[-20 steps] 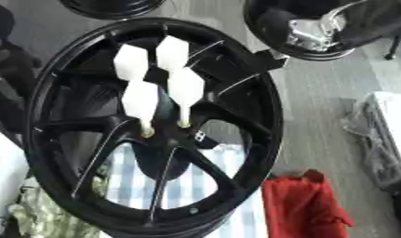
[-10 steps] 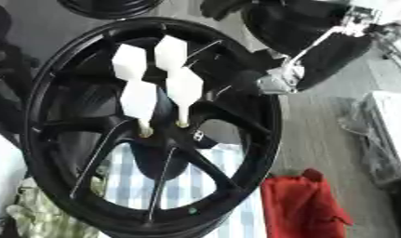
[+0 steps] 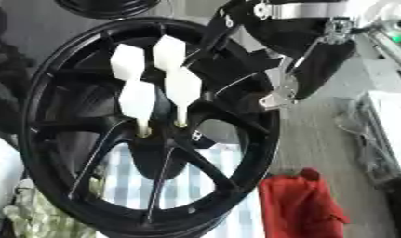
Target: Pull the pin out of the wheel hub.
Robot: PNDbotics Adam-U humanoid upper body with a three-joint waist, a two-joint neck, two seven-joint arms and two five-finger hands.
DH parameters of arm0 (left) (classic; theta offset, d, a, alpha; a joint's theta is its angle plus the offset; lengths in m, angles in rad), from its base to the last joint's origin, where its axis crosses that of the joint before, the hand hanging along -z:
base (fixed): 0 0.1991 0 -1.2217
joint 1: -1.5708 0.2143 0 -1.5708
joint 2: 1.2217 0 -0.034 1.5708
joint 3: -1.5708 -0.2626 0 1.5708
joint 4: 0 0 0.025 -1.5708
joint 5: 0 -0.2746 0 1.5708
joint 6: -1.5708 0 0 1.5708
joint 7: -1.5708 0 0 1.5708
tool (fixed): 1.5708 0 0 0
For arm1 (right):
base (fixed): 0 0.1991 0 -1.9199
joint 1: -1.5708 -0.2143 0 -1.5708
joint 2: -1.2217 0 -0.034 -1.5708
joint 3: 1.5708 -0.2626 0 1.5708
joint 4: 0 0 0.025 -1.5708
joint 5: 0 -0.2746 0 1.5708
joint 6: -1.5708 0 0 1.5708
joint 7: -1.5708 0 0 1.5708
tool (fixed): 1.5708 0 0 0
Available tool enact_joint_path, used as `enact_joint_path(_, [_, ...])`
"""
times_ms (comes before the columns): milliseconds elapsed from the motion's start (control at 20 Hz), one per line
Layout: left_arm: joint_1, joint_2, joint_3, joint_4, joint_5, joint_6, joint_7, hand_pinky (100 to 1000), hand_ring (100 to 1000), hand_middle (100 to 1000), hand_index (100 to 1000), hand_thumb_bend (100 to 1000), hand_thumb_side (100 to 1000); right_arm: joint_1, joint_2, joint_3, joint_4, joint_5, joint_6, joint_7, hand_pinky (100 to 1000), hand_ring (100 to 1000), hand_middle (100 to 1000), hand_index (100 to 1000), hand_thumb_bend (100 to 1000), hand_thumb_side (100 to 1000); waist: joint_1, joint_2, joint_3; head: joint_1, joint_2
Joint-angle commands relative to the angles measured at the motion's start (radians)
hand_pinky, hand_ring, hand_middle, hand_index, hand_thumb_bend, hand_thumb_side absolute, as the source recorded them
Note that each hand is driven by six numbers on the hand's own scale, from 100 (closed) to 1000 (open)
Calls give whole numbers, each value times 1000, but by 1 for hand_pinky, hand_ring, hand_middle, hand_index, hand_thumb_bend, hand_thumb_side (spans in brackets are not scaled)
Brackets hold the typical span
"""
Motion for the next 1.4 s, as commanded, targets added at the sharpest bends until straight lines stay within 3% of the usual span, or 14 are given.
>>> enact_joint_path(50, [-11, 27, 0, -10, -4, -2, -4, 715, 826, 779, 788, 114, 880, -34, -17, -12, 22, -1, 5, 58, 864, 794, 806, 842, 446, 258, 3, -21, -2, -4, 8])
enact_joint_path(500, [-15, 22, 10, -10, 9, 2, 12, 716, 828, 779, 790, 124, 884, -96, 16, -75, 189, -54, 4, 204, 885, 814, 824, 850, 434, 253, 0, -21, 2, -4, 16])
enact_joint_path(950, [-23, 19, 11, -10, 16, 10, 27, 717, 829, 778, 790, 126, 886, -153, 59, -102, 314, -76, -11, 206, 889, 810, 819, 844, 396, 226, -5, -13, 11, -16, 2])
enact_joint_path(1400, [-45, 9, 34, -20, 46, 16, 53, 718, 829, 777, 789, 140, 879, -176, 92, -103, 403, -40, -38, 189, 890, 803, 808, 827, 387, 218, -5, 1, 23, -47, -18])
